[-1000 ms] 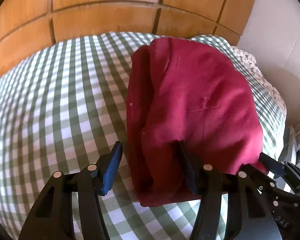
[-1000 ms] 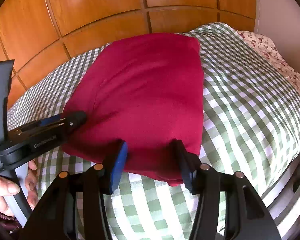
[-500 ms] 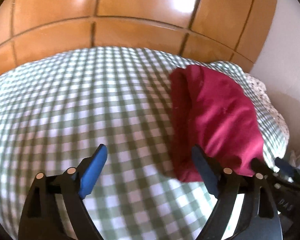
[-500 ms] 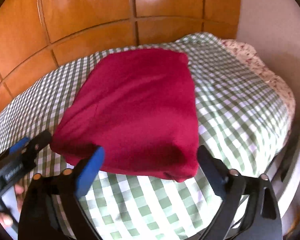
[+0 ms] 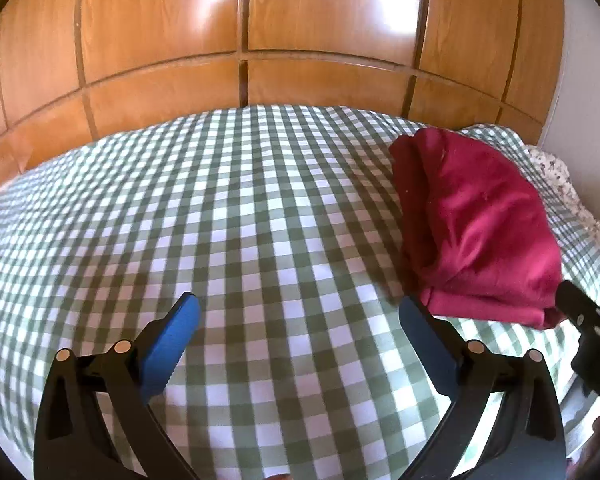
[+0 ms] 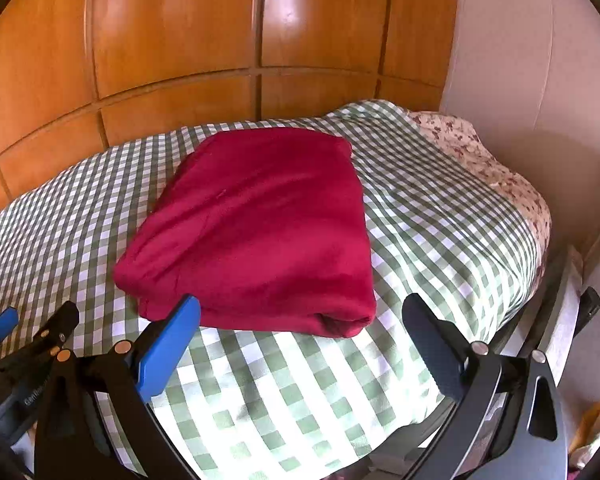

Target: Fold small clothes

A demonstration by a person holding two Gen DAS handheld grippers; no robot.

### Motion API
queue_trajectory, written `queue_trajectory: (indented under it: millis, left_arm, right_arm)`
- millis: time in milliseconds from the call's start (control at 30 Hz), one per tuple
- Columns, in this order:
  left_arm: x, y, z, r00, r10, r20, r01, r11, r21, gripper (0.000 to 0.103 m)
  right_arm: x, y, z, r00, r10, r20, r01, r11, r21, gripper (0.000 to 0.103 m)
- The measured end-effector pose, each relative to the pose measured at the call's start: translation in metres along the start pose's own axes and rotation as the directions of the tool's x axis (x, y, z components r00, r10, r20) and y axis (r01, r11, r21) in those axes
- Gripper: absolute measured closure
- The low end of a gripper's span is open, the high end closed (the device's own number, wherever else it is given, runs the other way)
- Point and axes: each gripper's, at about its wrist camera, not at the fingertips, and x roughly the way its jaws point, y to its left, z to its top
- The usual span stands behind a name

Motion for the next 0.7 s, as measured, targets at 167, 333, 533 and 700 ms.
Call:
queue_trajectory:
  millis: [167, 333, 533, 700]
  left_arm:
    - [-0.007, 0.004, 0.0, 1.0, 0.006, 0.022, -0.006, 1.0, -0.009, 0.004]
    - [-0.01, 0.011, 0.001, 1.0, -0.007, 0.024, 0.008, 0.998, -0.055, 0.004]
    - [-0.006, 0.008, -0.003, 1.0, 0.007, 0.002, -0.006, 1.0, -0.03, 0.004]
    - [-0.009, 0.005, -0.004, 1.0, -0.002, 0.005, 0.002, 1.0, -0.018, 0.004]
  right_arm:
    - [-0.003, 0.006, -0.003, 1.0, -0.003, 0.021, 0.004, 1.0, -0.013, 0.002]
    - [-0.002, 0.006, -0.004, 1.0, 0.003, 0.025, -0.003, 1.0, -0.012, 0.002]
    - [-0.002, 0.009, -0.009, 1.0, 0.019, 0.016, -0.019, 1.0, -0.009, 0.002]
    - [0.0, 0.006, -0.008, 1.0, 0.015, 0.025, -0.015, 1.0, 0.007, 0.002]
